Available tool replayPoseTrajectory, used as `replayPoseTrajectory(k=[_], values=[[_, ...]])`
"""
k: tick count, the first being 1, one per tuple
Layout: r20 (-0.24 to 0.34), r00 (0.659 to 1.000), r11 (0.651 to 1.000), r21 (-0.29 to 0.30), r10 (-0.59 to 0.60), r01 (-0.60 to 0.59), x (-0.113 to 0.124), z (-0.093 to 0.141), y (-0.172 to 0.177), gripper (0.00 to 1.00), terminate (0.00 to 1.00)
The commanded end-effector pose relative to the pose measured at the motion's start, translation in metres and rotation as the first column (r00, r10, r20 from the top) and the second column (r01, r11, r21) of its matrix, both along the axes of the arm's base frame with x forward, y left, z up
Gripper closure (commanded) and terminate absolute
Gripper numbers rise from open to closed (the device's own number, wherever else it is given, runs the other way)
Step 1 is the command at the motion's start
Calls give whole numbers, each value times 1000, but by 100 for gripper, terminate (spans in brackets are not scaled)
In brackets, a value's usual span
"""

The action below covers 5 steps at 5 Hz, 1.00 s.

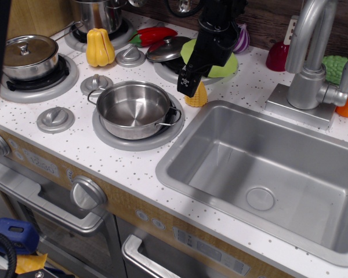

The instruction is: Put corn in pan which is on stove

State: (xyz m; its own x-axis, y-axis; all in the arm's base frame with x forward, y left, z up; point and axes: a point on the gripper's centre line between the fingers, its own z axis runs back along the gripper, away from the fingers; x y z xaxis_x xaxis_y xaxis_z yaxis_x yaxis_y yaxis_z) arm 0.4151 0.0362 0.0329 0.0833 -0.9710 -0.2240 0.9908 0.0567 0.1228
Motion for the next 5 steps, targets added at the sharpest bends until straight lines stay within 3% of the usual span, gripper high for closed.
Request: replayPoseTrajectory(k=[1, 2, 3, 5], values=[[47, 999, 1000, -21, 14, -13, 5, 5, 12, 100, 0], [48, 999, 997, -71, 24, -21, 4, -5, 15, 100, 0], [56, 998, 997, -77, 29, -24, 2, -6, 13, 100, 0], [34, 999, 997, 82, 8, -10, 5, 48, 11, 100, 0]])
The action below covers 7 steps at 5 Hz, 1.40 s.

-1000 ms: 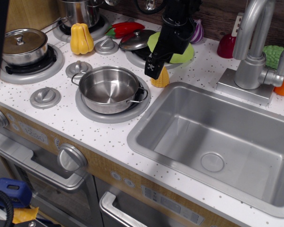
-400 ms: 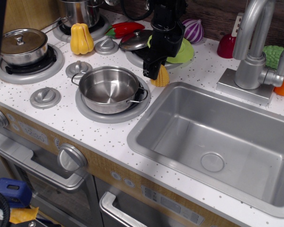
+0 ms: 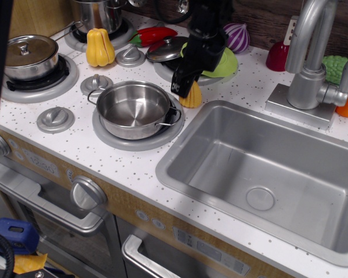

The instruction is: Put corn in pan which is on stove

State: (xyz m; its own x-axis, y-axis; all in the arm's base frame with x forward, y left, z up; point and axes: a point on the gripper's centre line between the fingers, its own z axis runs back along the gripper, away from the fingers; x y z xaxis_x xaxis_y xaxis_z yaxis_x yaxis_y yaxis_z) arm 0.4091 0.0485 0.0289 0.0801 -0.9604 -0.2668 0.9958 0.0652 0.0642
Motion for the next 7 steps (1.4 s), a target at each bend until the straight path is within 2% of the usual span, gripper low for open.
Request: replayPoseTrajectory(k=[1, 5, 6, 7], values=[[97, 995, 996, 88, -10, 2, -1, 62, 8, 100, 0], [93, 995, 980, 193, 34, -51, -68, 87, 37, 100, 0], [94, 995, 979, 196, 33, -51, -81, 86, 46, 100, 0], [92, 995, 987, 158, 23, -38, -86, 74, 56, 100, 0]])
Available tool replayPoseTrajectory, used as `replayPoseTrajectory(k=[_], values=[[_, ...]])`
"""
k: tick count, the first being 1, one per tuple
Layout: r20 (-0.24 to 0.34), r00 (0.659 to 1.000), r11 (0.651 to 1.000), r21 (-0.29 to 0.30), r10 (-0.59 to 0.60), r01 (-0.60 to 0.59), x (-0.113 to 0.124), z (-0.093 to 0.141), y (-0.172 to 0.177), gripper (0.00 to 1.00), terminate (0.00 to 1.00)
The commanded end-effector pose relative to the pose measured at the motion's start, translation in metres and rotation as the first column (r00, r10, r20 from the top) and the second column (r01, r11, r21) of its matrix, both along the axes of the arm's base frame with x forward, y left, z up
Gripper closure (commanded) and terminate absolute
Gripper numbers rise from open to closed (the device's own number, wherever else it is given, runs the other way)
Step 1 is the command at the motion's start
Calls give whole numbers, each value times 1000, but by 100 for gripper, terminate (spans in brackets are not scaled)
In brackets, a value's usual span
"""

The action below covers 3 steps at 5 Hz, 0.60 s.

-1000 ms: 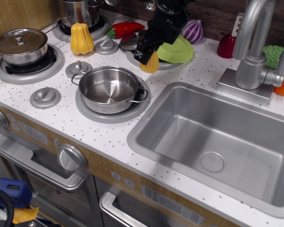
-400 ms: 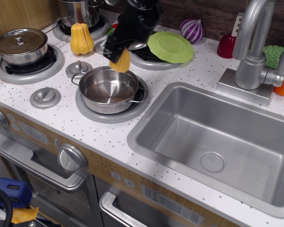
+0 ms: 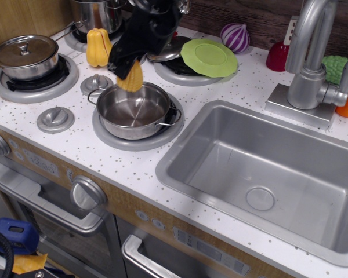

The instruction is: Put corn in pan which is on stove

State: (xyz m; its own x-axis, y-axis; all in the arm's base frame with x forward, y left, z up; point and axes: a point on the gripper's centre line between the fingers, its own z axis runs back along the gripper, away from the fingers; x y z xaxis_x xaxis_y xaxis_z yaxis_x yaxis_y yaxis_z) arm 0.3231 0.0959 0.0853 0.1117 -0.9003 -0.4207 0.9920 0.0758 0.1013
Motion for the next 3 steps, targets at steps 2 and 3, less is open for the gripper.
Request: replayPoseTrajectory(k=[2, 3], values=[[74, 997, 999, -32, -14, 16, -4, 8, 13, 0, 0], [74, 997, 999, -32, -14, 16, -4, 8, 13, 0, 100]])
